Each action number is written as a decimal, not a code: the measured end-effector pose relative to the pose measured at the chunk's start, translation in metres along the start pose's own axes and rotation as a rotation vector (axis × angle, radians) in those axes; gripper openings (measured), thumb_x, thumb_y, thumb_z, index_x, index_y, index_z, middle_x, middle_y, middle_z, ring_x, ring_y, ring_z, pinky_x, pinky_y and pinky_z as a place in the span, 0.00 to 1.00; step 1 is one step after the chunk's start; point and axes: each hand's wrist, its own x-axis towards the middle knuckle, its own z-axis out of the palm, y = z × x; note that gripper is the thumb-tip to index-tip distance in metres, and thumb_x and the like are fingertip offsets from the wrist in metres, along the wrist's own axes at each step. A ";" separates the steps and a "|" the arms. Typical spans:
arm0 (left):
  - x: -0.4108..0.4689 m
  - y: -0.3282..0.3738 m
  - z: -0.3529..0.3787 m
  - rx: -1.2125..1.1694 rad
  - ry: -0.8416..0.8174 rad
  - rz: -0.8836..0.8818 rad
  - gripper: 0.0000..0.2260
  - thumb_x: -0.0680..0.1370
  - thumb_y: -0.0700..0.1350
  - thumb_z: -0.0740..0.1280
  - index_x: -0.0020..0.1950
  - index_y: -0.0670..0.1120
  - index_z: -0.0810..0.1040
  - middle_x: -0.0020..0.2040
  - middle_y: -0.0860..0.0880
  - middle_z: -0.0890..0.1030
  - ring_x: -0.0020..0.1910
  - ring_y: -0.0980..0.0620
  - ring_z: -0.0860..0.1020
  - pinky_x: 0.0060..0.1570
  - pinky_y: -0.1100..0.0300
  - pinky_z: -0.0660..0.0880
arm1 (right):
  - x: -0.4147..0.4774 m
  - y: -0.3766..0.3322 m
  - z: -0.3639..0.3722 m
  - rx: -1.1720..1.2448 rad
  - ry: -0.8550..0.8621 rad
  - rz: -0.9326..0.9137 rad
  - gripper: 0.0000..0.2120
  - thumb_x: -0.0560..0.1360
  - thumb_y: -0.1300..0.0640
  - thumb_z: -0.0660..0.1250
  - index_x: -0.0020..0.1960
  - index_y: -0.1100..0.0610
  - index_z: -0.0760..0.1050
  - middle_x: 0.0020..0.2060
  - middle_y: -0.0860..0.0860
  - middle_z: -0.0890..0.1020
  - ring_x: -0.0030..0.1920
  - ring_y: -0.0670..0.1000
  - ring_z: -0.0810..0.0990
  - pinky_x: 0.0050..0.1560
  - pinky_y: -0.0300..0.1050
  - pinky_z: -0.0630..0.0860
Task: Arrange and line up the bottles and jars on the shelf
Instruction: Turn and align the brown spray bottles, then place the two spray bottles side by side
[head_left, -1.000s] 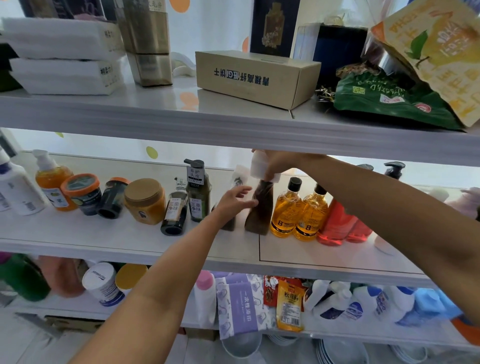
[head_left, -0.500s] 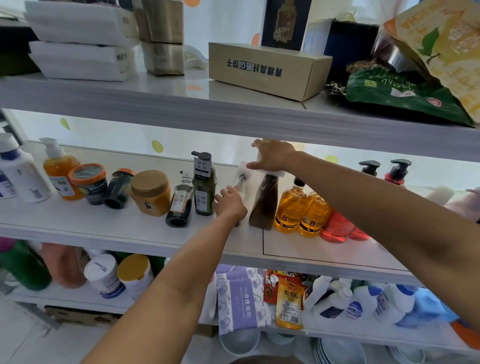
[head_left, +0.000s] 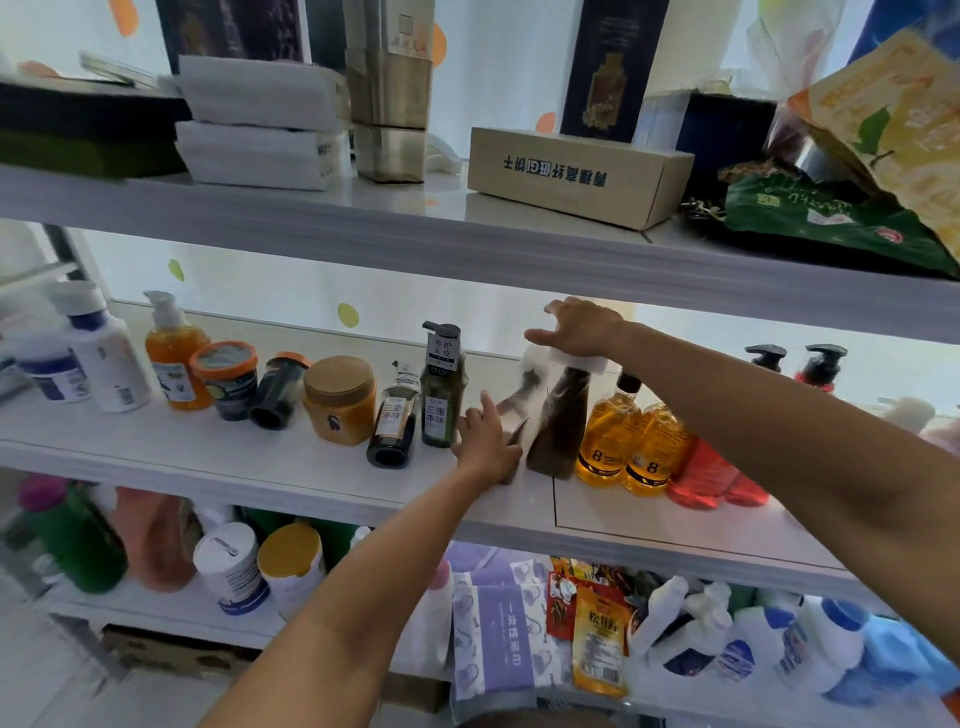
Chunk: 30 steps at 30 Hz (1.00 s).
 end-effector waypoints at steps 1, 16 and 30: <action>-0.005 -0.004 0.002 -0.027 0.025 0.040 0.43 0.75 0.51 0.68 0.77 0.44 0.40 0.73 0.39 0.56 0.73 0.40 0.56 0.66 0.40 0.63 | 0.000 0.000 -0.001 0.013 -0.007 0.003 0.35 0.76 0.35 0.55 0.74 0.58 0.60 0.72 0.58 0.65 0.70 0.58 0.66 0.67 0.55 0.67; -0.035 -0.020 0.020 -0.372 0.513 0.273 0.35 0.75 0.48 0.64 0.76 0.48 0.49 0.72 0.40 0.58 0.70 0.43 0.60 0.67 0.48 0.60 | 0.006 -0.014 -0.016 0.450 0.058 -0.102 0.29 0.75 0.42 0.64 0.71 0.56 0.64 0.65 0.54 0.73 0.64 0.54 0.71 0.63 0.45 0.64; -0.017 -0.037 0.021 -0.383 0.155 0.348 0.30 0.82 0.43 0.57 0.78 0.47 0.43 0.79 0.46 0.51 0.77 0.46 0.54 0.74 0.46 0.58 | 0.015 -0.021 -0.006 0.383 -0.066 0.048 0.38 0.65 0.39 0.74 0.67 0.57 0.66 0.64 0.55 0.73 0.63 0.56 0.72 0.58 0.45 0.67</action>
